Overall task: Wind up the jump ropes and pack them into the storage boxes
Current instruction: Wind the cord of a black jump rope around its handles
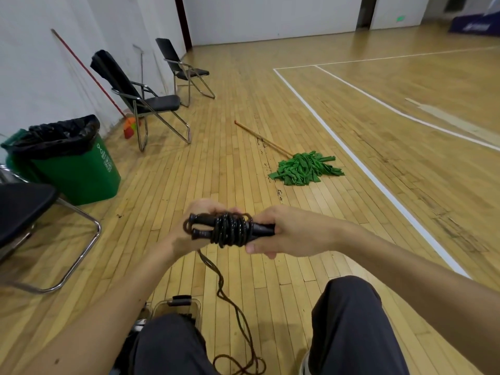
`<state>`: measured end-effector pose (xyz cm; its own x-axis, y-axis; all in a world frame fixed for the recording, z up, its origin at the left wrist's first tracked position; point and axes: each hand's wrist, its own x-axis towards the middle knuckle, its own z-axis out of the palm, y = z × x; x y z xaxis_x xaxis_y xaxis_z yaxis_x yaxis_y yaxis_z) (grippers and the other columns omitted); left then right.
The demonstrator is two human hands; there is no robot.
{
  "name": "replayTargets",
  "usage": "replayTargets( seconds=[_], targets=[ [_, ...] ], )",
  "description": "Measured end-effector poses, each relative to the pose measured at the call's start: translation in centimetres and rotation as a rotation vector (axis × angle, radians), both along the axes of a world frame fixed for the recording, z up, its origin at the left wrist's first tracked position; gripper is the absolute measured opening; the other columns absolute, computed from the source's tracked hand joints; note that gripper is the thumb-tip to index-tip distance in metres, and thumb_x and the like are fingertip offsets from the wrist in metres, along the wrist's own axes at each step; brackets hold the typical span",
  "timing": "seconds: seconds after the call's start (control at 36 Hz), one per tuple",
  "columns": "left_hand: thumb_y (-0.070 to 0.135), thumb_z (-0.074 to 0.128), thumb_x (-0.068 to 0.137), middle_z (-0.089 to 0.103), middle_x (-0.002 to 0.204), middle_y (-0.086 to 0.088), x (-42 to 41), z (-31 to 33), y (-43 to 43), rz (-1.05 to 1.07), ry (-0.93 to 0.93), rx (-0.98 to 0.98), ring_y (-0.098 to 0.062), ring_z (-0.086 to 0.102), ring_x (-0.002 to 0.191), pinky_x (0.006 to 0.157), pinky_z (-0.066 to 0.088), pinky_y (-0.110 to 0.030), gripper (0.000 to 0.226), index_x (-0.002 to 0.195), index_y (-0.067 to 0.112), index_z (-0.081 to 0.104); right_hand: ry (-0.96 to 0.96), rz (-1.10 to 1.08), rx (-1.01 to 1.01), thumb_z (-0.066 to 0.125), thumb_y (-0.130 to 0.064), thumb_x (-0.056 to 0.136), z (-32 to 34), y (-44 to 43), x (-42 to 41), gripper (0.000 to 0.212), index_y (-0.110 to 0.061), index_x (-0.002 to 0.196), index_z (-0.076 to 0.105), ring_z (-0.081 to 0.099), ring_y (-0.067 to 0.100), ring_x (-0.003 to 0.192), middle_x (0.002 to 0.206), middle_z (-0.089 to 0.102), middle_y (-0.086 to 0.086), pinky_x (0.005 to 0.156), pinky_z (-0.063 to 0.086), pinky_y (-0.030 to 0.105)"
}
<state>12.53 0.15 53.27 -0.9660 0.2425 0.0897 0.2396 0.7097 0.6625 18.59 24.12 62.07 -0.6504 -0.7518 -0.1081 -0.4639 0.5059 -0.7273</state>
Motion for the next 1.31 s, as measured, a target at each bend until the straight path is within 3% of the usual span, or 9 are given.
replayTargets(
  seconds=[0.06,0.11,0.36,0.58,0.69,1.0,1.17,1.22,1.31],
  targets=[
    [0.043,0.058,0.097,0.067,0.079,-0.001,0.8,-1.0,0.1,0.099,-0.095,-0.085,-0.014,0.063,0.072,0.075,0.055,-0.036,0.035,0.088,0.010,0.067,0.020,-0.060,-0.065,0.063,-0.023,0.099,-0.4,0.1,-0.7,0.020,-0.016,0.081,0.059,0.056,0.012,0.059,0.067,0.060,-0.005,0.058,0.046,0.029],
    [0.036,0.040,0.105,0.058,0.065,0.004,2.8,0.0,1.9,0.080,-0.039,-0.057,-0.007,0.051,0.058,0.062,0.044,-0.027,0.044,0.073,0.014,0.061,0.042,-0.131,-0.109,0.063,-0.023,0.099,-1.0,0.2,-1.3,0.022,-0.011,0.081,0.060,0.050,0.010,0.054,0.064,0.057,-0.006,0.055,0.042,0.026],
    [0.058,0.020,0.099,0.047,0.054,0.007,6.2,-0.4,5.3,0.045,0.049,0.125,-0.006,0.043,0.049,0.054,0.036,-0.027,0.063,0.070,0.017,0.059,0.114,-0.434,-0.121,0.063,-0.028,0.099,-3.1,0.0,-2.8,0.022,-0.014,0.083,0.062,0.043,0.006,0.049,0.066,0.054,-0.003,0.052,0.038,0.023],
    [0.050,0.045,0.101,0.031,0.056,0.002,7.2,1.1,5.3,-0.005,-0.696,0.805,-0.010,0.029,0.043,0.039,0.023,-0.020,0.044,0.088,0.009,0.058,0.379,-0.690,-0.031,0.056,-0.025,0.103,-3.6,0.8,-4.8,0.015,-0.013,0.098,0.062,0.054,0.014,0.061,0.078,0.062,0.000,0.054,0.039,0.026],
    [0.046,0.041,0.103,0.035,0.056,0.003,6.9,1.2,4.5,-0.037,-0.612,0.567,-0.010,0.031,0.045,0.041,0.024,-0.020,0.044,0.097,0.006,0.059,0.533,-0.660,0.284,0.047,-0.025,0.107,-4.6,2.0,-5.4,0.020,-0.009,0.114,0.057,0.059,0.026,0.077,0.093,0.062,0.008,0.070,0.053,0.040],
    [0.039,0.048,0.104,0.064,0.077,0.007,7.0,2.9,5.7,-0.045,-0.062,-0.262,-0.007,0.061,0.068,0.066,0.056,-0.029,0.022,0.104,0.025,0.064,0.536,-0.719,0.495,0.046,-0.014,0.106,-7.7,2.0,-6.4,0.019,-0.010,0.122,0.056,0.047,0.013,0.062,0.080,0.045,-0.001,0.057,0.042,0.028],
    [0.041,0.045,0.104,0.060,0.077,0.008,5.9,5.0,5.1,-0.080,0.180,-0.442,-0.004,0.056,0.064,0.058,0.041,-0.016,0.032,0.121,0.023,0.065,0.258,-0.491,0.596,0.054,-0.017,0.102,-8.5,1.9,-5.5,0.018,-0.011,0.119,0.058,0.055,0.010,0.069,0.083,0.057,-0.002,0.061,0.048,0.022],
    [0.042,0.045,0.103,0.060,0.076,0.009,5.4,5.7,4.6,-0.114,0.222,-0.472,-0.003,0.057,0.066,0.060,0.043,-0.017,0.032,0.114,0.023,0.067,0.085,-0.329,0.588,0.058,-0.019,0.101,-8.2,1.8,-5.0,0.003,-0.017,0.102,0.059,0.054,0.008,0.068,0.080,0.057,-0.003,0.061,0.044,0.020],
    [0.044,0.049,0.100,0.065,0.079,0.011,4.7,6.4,3.7,-0.160,0.267,-0.463,-0.001,0.060,0.069,0.065,0.048,-0.018,0.032,0.111,0.022,0.069,-0.065,-0.099,0.543,0.060,-0.020,0.100,-7.4,1.4,-3.8,0.023,-0.025,0.079,0.053,0.054,0.007,0.065,0.072,0.057,-0.004,0.066,0.044,0.020]
  ],
)
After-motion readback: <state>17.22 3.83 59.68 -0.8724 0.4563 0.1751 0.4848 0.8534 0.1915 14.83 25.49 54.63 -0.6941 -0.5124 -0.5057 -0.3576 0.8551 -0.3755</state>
